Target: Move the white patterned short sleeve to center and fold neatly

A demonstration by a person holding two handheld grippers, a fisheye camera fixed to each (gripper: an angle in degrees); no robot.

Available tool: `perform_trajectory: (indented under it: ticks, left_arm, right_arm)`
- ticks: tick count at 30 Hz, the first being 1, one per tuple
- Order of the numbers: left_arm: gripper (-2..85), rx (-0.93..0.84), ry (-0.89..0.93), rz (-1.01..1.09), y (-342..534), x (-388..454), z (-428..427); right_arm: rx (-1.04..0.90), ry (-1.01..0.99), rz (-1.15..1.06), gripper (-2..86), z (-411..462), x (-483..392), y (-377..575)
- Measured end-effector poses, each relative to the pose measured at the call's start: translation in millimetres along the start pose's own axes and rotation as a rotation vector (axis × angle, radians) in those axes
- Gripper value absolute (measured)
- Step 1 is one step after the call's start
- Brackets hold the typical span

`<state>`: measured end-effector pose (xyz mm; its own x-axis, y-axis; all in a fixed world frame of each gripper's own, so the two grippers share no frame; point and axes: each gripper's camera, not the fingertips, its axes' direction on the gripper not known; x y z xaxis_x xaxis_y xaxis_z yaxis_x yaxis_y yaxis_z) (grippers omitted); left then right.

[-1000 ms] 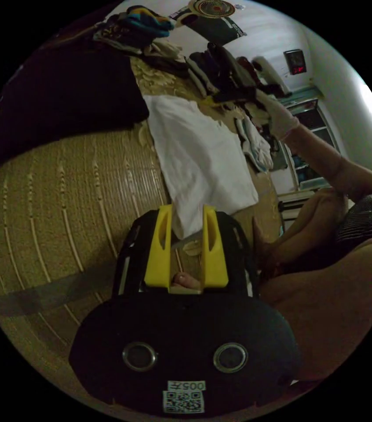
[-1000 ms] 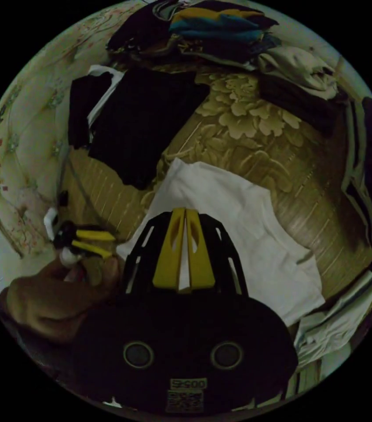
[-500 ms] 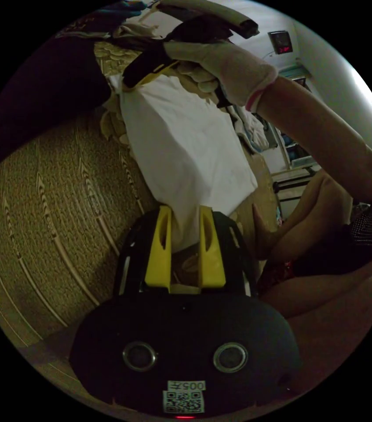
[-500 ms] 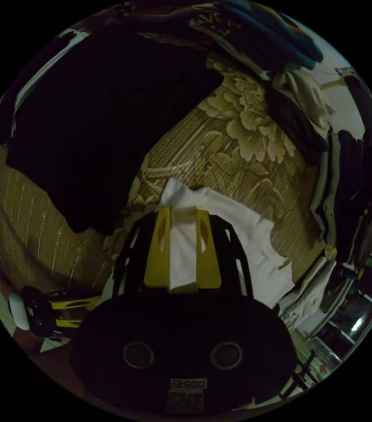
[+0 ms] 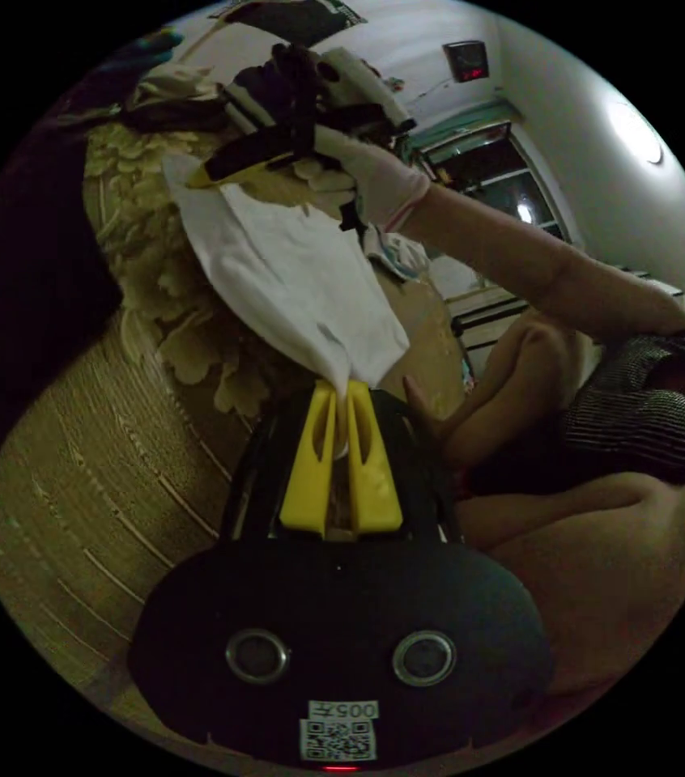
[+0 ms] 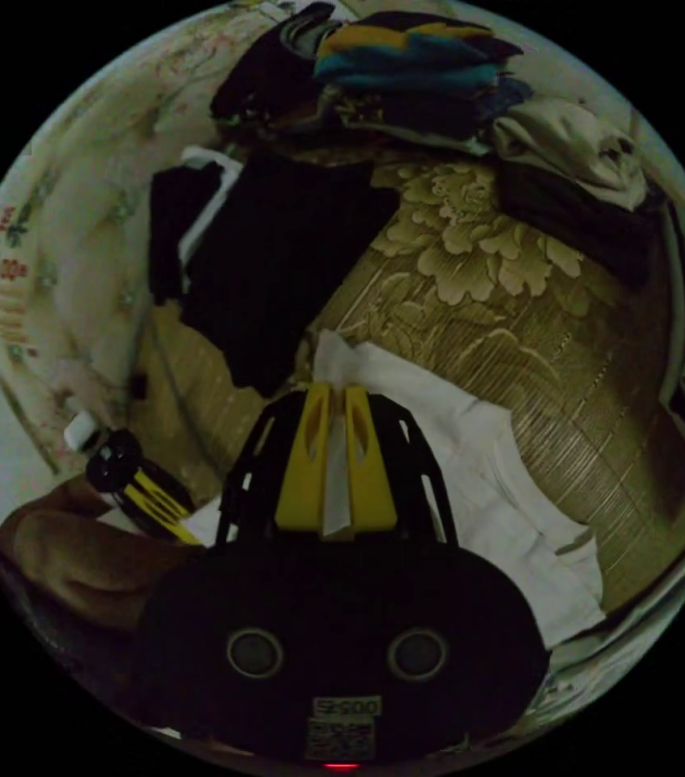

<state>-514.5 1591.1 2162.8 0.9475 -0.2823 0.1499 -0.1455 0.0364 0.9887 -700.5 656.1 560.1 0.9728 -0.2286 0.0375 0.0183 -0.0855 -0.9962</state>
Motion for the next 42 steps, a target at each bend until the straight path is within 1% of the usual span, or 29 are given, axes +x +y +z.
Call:
perform_trajectory:
  ticks: [2, 5, 9, 10, 13, 15, 19, 21, 24, 27, 33, 38, 39, 41, 42]
  left_arm:
    - [2.7, -0.057, -0.011, 0.037, -23.4, 27.3, 2.1]
    - [2.8, -0.179, -0.051, 0.083, -71.3, 72.1, 16.2]
    - [2.8, -0.345, -0.098, 0.144, -145.3, 132.4, 62.4]
    - [2.8, -0.362, -0.098, 0.155, -155.0, 141.1, 71.8]
    - [3.0, -0.436, -0.075, 0.187, -196.1, 180.6, 130.2]
    - [3.3, -0.467, -0.079, 0.193, -218.5, 203.3, 185.6]
    - [3.8, -0.431, -0.004, 0.125, -235.8, 224.2, 262.6]
    - [4.1, -0.364, 0.063, 0.089, -239.9, 245.1, 296.9]
    - [5.2, -0.314, 0.056, 0.118, -238.8, 284.0, 322.4]
    - [6.4, -0.329, -0.028, 0.167, -236.6, 314.8, 333.0]
    - [4.9, -0.374, -0.09, 0.277, -257.9, 350.6, 320.2]
    - [4.6, -0.313, 0.001, 0.24, -289.7, 372.4, 336.6]
    - [4.6, -0.298, 0.051, 0.216, -298.9, 377.1, 345.8]
    - [4.6, -0.271, 0.123, 0.185, -307.8, 385.0, 353.8]
    - [4.6, -0.252, 0.126, 0.172, -310.2, 389.3, 353.3]
  right_arm:
    - [0.051, -0.123, 0.005, -0.8, -28.9, 33.2, 26.9]
    - [0.091, -0.188, -0.006, -0.7, -62.9, 73.2, 66.1]
    - [0.135, -0.193, 0.044, -0.7, -92.0, 126.1, 124.2]
    - [0.155, -0.187, 0.062, -0.8, -98.5, 144.0, 145.3]
    - [0.213, -0.177, 0.107, -0.8, -107.6, 188.3, 199.9]
    - [0.237, -0.143, 0.131, -0.8, -108.2, 212.1, 230.9]
    - [0.235, -0.043, 0.17, -0.7, -98.0, 256.6, 288.3]
    - [0.238, -0.022, 0.179, -0.6, -92.4, 271.7, 307.0]
    - [0.249, 0.011, 0.178, 0.6, -85.3, 291.4, 333.8]
    - [0.258, -0.005, 0.159, 2.1, -84.8, 308.1, 359.6]
    - [0.327, 0.037, 0.168, 3.2, -103.7, 341.9, 427.4]
    - [0.34, -0.015, 0.177, 3.6, -106.6, 369.5, 486.4]
    - [0.333, -0.027, 0.177, 3.6, -106.1, 372.1, 492.0]
    - [0.283, -0.087, 0.164, 3.9, -100.6, 378.8, 514.3]
    - [0.266, -0.099, 0.155, 3.9, -98.4, 379.2, 520.0]
